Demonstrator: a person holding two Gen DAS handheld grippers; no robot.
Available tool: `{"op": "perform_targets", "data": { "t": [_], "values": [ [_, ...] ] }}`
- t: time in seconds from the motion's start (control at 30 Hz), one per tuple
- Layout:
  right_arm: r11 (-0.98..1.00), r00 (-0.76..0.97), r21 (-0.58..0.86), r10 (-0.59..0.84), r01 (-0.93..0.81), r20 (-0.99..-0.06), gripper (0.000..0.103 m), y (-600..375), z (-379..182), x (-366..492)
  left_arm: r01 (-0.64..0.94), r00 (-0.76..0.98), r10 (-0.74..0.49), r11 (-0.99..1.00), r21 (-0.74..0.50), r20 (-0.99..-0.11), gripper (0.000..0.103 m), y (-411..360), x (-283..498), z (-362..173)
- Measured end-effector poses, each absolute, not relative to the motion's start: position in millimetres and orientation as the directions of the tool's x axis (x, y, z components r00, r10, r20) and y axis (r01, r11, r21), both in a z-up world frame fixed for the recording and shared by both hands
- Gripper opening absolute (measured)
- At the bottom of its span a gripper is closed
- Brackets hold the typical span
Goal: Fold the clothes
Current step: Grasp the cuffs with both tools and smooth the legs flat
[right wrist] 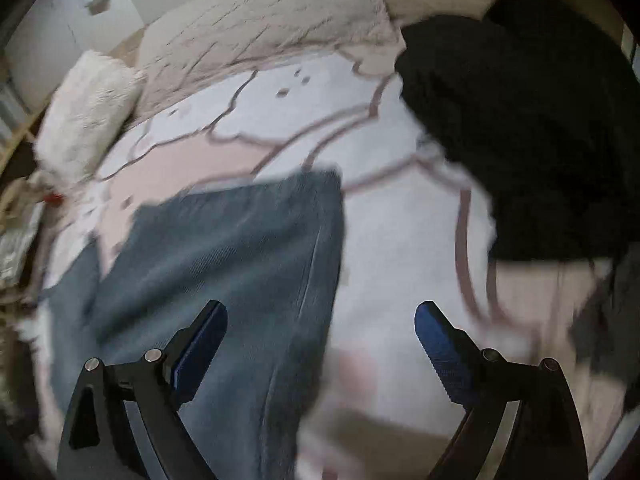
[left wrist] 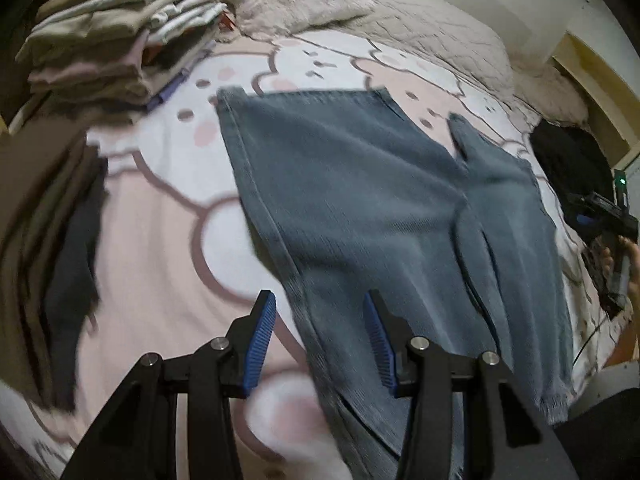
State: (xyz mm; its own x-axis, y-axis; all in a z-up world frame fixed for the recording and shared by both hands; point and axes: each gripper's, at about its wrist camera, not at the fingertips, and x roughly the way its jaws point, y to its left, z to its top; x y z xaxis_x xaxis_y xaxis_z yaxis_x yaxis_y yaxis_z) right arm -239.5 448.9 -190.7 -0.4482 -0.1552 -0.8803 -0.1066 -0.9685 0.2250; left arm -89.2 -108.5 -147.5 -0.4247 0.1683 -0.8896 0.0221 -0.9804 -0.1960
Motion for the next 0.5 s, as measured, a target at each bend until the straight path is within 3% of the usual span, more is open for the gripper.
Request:
{"op": "perform_targets", "data": {
  "t": [0.23,0.37,0.43,0.5],
  "values": [
    [-0.893,-0.294,0.434,-0.386,-0.117,-0.874,0.083,441,-207,-126,0.060,-0.387,0.238,-0.958,-0.282,-0.891,0.045,-76,-18,-170],
    [-0.858,-0.220,0.501,-0.470,-0.114,-0.855,0.081,431,-222,-77,0.091,-0.378,0.234,-0.953,-0.288,-0.896,0.045,-65,8,-178],
    [-0.843,-0.185,0.528,-0.506,-0.100,-0.842,0.069,423,-229,-54,0.106,-0.375,0.227,-0.953,-0.285,-0.899,0.045,-59,19,-181],
    [-0.796,-0.142,0.591,-0.575,-0.131,-0.806,0.066,415,-241,-39,0.121,-0.372,0.219,-0.952,-0.281,-0.902,0.045,-54,30,-184]
  ]
}}
